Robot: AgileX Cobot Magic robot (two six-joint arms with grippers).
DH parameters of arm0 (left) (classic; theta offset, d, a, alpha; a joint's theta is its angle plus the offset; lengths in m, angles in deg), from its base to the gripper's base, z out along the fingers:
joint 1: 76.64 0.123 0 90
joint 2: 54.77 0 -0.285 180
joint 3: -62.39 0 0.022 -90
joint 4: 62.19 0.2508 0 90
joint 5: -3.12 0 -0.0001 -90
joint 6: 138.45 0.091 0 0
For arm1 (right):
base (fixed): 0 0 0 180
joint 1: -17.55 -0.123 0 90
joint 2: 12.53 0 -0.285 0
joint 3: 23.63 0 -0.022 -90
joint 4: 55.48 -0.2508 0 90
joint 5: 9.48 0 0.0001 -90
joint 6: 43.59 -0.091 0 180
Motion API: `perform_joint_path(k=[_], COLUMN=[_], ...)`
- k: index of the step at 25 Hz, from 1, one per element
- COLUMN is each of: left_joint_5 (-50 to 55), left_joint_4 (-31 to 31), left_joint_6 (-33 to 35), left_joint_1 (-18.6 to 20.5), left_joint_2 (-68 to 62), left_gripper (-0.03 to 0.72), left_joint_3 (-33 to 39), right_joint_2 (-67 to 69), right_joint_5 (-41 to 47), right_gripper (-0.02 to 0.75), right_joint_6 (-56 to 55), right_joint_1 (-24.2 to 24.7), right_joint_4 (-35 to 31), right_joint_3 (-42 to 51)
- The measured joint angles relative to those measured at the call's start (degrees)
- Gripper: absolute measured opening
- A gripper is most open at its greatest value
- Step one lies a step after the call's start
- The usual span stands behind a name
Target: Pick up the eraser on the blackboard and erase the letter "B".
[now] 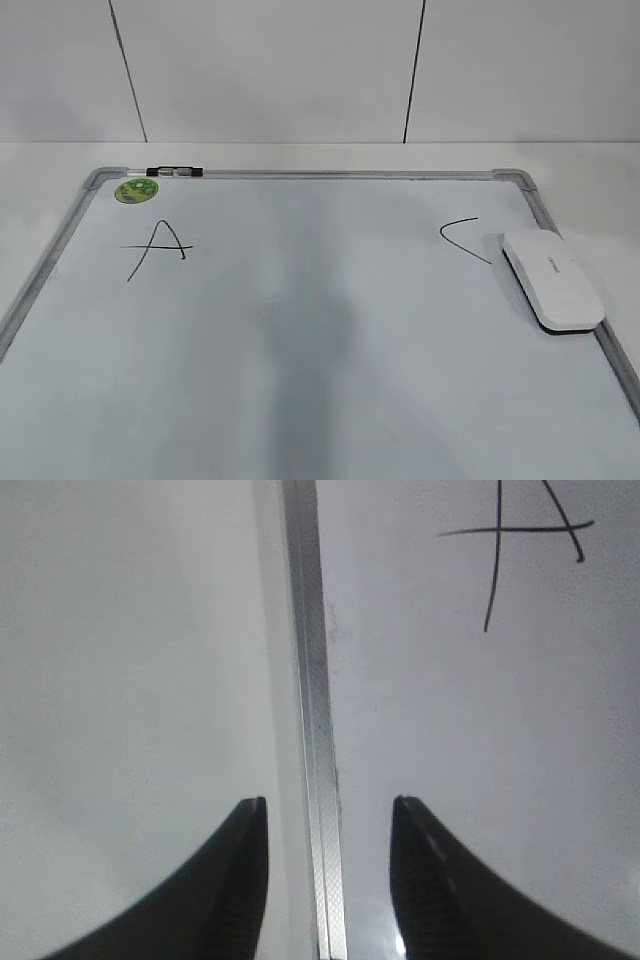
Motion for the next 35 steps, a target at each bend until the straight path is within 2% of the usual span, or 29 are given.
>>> perform_joint_path(k=[9, 16, 26, 32, 35], left_joint_5=[0.67, 1.32, 0.44, 2.94, 3.37], left_joint_4=[-0.1, 0.02, 0.32, 0.21, -0.29], left_joint_6=[0.0, 0.0, 0.0, 0.0, 0.11], left_joint_1=[0.0, 0.0, 0.0, 0.0, 0.0], left_joint_2=[24.27, 44.75, 72.1, 85.92, 91.09], left_gripper=[0.261, 0.246, 0.241, 0.241, 0.241], left_joint_3=[16.98, 27.6, 38.04, 44.76, 46.8], right_joint_2=[-18.11, -32.34, -53.02, -67.12, -69.38], right_joint_5=[0.54, 0.68, -1.19, 0.15, 1.43], right_gripper=[0.573, 0.573, 0.572, 0.572, 0.572], right_joint_6=[1.23, 1.32, 2.33, 3.7, 4.06], right_joint_1=[0.0, 0.0, 0.0, 0.0, 0.0], right_joint_4=[1.36, 4.44, 5.37, 5.37, 5.77], right_joint_3=[12.74, 21.53, 35.25, 38.59, 39.67])
